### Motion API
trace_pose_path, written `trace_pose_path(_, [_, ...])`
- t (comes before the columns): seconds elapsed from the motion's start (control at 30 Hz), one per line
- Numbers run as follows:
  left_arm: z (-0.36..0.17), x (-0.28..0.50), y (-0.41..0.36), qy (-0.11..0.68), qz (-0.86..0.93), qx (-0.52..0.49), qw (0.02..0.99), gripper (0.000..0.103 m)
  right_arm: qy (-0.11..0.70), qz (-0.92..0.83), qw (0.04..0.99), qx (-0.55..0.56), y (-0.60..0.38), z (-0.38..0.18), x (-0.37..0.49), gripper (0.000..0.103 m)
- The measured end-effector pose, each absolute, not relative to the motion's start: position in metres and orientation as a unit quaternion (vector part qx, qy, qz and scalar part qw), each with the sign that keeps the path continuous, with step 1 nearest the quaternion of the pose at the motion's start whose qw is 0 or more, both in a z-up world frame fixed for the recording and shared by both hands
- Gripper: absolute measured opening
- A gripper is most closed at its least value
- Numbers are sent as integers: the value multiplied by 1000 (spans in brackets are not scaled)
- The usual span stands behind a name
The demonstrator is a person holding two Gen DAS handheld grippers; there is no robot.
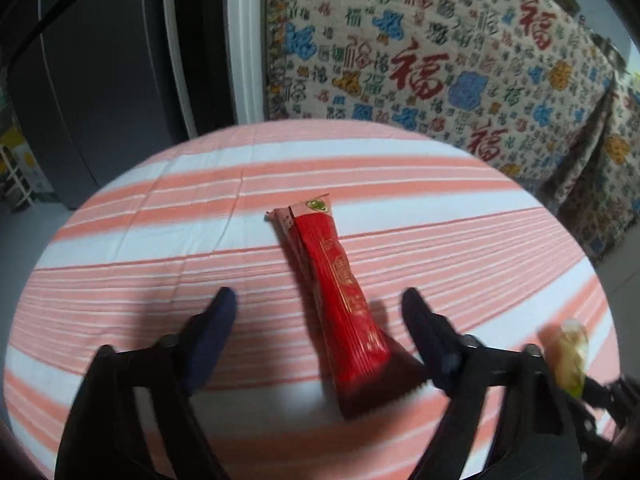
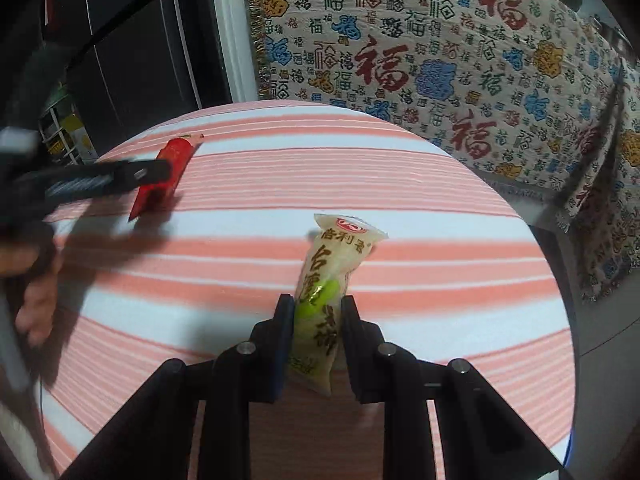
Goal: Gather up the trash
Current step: 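Grasp the red snack-bar wrapper with the left tool while the right tool grasps the yellow-green wrapper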
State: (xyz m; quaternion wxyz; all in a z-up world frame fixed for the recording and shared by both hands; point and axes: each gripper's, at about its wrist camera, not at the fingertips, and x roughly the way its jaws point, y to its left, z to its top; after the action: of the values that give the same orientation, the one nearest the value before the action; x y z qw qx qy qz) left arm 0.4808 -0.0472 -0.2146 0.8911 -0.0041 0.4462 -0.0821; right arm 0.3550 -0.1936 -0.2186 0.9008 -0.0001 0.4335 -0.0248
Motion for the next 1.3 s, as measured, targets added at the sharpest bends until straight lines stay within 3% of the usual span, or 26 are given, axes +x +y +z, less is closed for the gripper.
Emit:
trace_pose_path(0.07, [-217, 477, -51, 438, -84, 4, 895, 50, 425, -10, 905, -4, -199, -218, 346, 24])
trace_pose_path(0.1, [-217, 472, -52, 433, -97, 8, 896, 22, 423, -5, 906, -5, -202, -219, 343, 24])
trace_pose_path(0.47, [-209, 312, -24, 448, -151, 4, 881, 20, 393, 77, 915, -39, -205, -225, 288, 24])
trace_pose_path(0.57, [-209, 271, -19, 449, -150, 5, 881, 30, 393, 79, 915, -39, -203, -226, 271, 25])
trace_pose_path(0.6, [-210, 264, -17, 448, -146, 7, 882, 50, 401, 64, 913, -33, -203, -226, 266, 28])
trace_pose_path(0.63, [-210, 259, -17, 445, -142, 9, 884, 73, 401, 55, 914, -34, -203, -227, 262, 46])
trace_pose_path(0.7, [-213, 256, -17, 438, -130, 19, 889, 89, 401, 40, 915, -28, -204, -227, 261, 73])
trace_pose_path(0.9, [-222, 267, -21, 444, -95, 61, 889, 103, 417, 10, 909, -7, -205, -231, 262, 73])
trace_pose_path(1.3, [-224, 275, -16, 445, -102, 52, 888, 103, 430, -12, 902, -30, -198, -234, 274, 83])
